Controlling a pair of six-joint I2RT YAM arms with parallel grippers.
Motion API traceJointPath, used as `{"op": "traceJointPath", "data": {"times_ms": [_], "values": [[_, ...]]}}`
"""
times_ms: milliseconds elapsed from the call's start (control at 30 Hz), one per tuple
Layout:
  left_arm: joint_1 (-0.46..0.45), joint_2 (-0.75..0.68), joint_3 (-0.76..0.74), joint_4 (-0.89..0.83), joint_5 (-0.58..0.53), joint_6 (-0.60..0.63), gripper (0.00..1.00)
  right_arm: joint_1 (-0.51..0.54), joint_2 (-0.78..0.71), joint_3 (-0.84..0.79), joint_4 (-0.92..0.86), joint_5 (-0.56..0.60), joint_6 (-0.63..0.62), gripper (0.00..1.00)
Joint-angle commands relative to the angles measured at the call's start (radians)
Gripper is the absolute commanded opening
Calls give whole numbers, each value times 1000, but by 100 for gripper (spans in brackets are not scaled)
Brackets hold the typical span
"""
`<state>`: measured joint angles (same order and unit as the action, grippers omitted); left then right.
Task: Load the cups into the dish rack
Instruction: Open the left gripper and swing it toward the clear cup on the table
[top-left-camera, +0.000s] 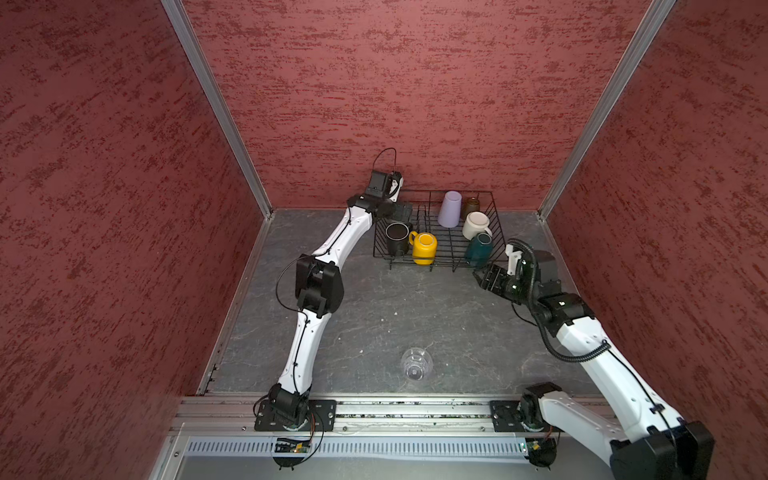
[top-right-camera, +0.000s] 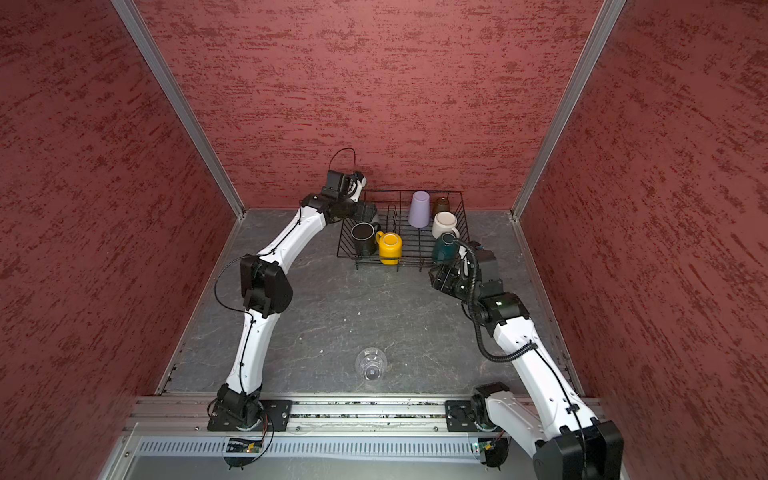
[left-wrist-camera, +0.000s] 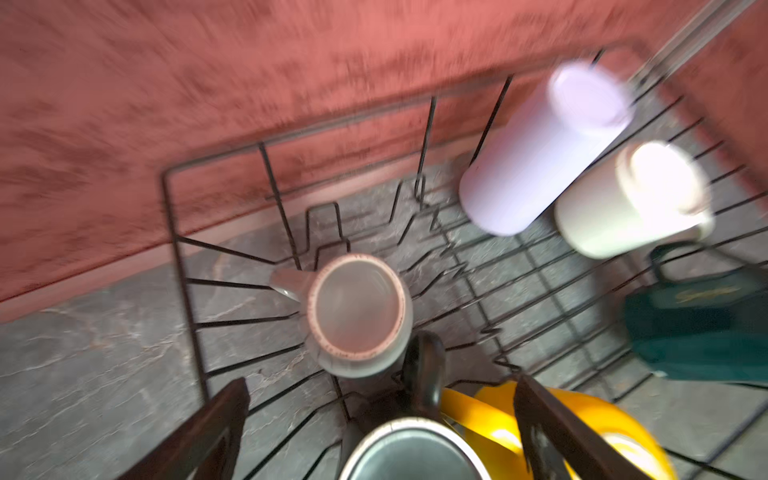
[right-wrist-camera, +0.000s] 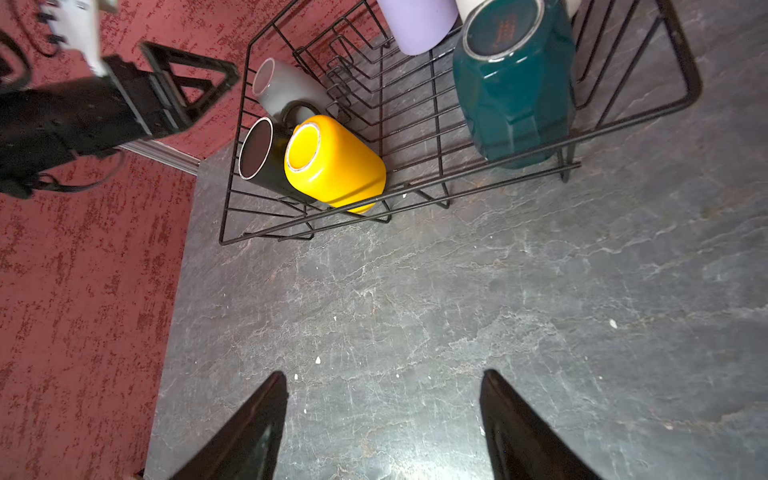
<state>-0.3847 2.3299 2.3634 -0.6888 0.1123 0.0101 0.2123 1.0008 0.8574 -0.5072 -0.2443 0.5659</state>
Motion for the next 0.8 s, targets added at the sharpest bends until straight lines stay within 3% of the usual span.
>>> {"op": "traceJointPath", "data": {"times_ms": [0,167,400,533,767], "values": [[41,-155,-72,80,51,-103,100,8,-5,36,-17,15,-16,73],[106,-394,-331,125,213,-217,98,22,0,33,-14,36,-27,73],[79,-709,-660,-112,194,-189,91,30,16,18,20,33,-39,73],[26,-910,-889,-250,164,-188,89,29,32,24,26,36,-59,74],[-161,-1112,-1095,-530,150,-287,86,29,66,29,40,25,-75,75]]}}
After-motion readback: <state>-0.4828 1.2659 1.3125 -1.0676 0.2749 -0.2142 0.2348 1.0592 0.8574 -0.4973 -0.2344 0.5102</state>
